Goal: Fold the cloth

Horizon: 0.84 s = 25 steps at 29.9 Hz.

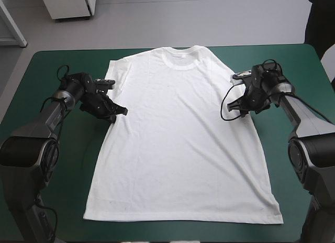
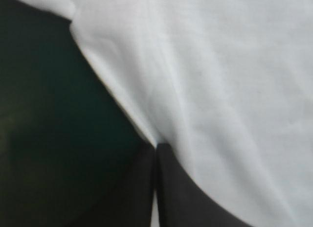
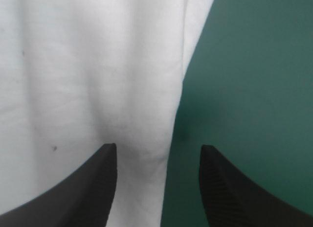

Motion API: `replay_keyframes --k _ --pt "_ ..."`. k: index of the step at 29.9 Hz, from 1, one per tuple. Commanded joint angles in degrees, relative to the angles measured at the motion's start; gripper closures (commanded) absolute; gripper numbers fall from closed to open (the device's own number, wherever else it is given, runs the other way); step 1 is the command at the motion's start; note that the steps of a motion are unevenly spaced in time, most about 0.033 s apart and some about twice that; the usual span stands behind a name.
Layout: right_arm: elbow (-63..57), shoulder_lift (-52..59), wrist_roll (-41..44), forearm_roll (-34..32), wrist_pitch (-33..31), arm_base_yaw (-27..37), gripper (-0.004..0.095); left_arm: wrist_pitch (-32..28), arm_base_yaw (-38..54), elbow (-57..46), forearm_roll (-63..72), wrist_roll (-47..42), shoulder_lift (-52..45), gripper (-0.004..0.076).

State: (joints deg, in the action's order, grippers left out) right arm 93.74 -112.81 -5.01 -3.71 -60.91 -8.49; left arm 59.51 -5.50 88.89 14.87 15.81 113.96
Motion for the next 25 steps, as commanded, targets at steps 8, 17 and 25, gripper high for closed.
replay_keyframes --k 8,17,25 --pt "1.74 -0.99 -0.26 4.34 1.2 -0.05 0.0447 1.01 -0.57 0.13 2.68 1.05 -1.0 0.0746" --pt "1.74 -2.59 -0.48 4.28 0.61 -0.05 0.0921 1.18 -0.57 0.78 2.57 1.26 -1.76 0.0746" --pt "7.86 -0.67 -0.21 3.71 -6.64 1.14 0.0921 5.72 -0.57 7.12 -0.12 1.26 -6.27 0.0746"
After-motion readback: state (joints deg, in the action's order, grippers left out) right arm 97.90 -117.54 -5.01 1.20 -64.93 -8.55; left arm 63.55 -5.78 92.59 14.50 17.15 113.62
